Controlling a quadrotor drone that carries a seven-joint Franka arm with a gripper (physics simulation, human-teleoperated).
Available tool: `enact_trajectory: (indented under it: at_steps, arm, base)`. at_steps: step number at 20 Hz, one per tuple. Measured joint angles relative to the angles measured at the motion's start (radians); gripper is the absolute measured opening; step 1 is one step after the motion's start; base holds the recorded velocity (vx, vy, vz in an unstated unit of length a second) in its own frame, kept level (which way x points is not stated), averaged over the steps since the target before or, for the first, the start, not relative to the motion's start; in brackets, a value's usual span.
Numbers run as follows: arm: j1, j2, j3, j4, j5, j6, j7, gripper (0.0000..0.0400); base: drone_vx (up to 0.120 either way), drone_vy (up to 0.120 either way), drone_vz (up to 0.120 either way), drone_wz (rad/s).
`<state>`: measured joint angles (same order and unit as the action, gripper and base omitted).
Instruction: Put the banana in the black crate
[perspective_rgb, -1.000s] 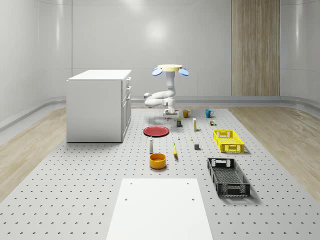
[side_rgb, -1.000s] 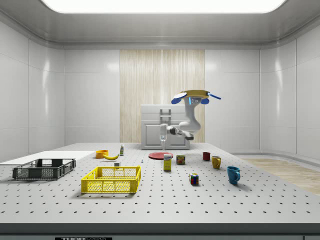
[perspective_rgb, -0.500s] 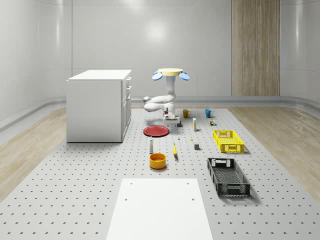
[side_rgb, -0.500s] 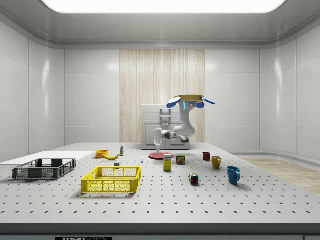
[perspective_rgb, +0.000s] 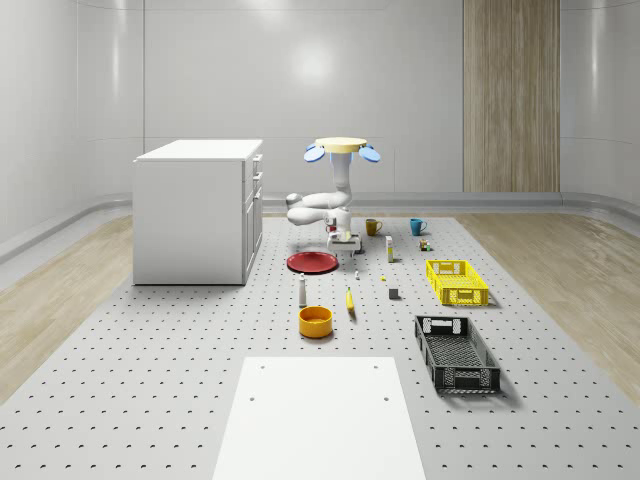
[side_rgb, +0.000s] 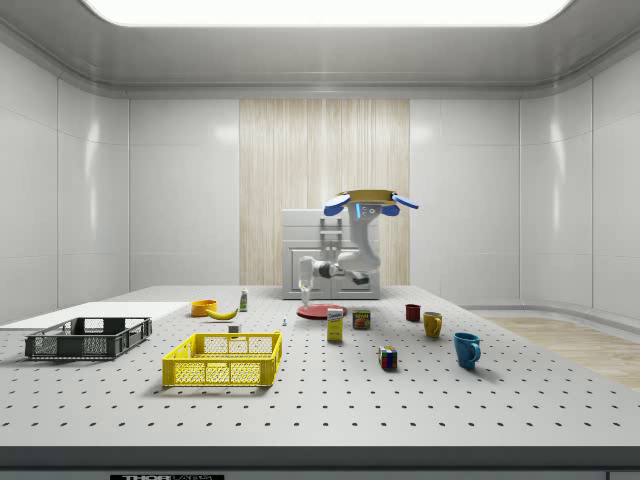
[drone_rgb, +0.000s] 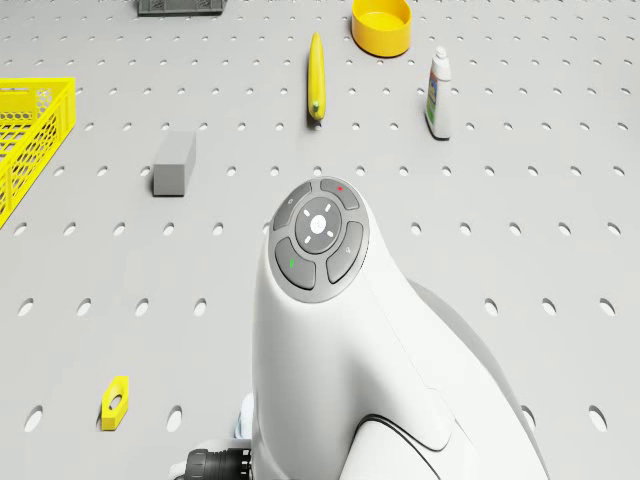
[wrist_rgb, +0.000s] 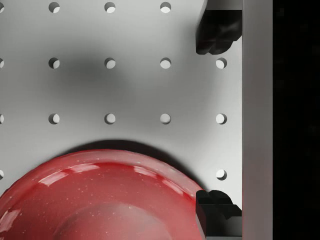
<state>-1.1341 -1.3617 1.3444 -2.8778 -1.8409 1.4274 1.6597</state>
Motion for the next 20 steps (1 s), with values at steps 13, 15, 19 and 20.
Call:
enact_trajectory:
  at_steps: [13, 15, 19, 20]
  arm:
    - [-0.009, -0.038, 0.007, 0.002, 0.017, 0.035, 0.008, 0.0400]
    - [-0.011, -0.043, 0.008, 0.002, 0.019, 0.040, 0.009, 0.0400]
    - [-0.013, -0.054, 0.010, 0.003, 0.023, 0.050, 0.011, 0.0400]
    - [-0.014, -0.056, 0.011, 0.003, 0.024, 0.052, 0.012, 0.0400]
  base:
    - [0.120, 0.000, -0.022, 0.000]
    - [0.120, 0.000, 0.000, 0.000]
    - [0.120, 0.000, 0.000, 0.000]
    - [0.120, 0.000, 0.000, 0.000]
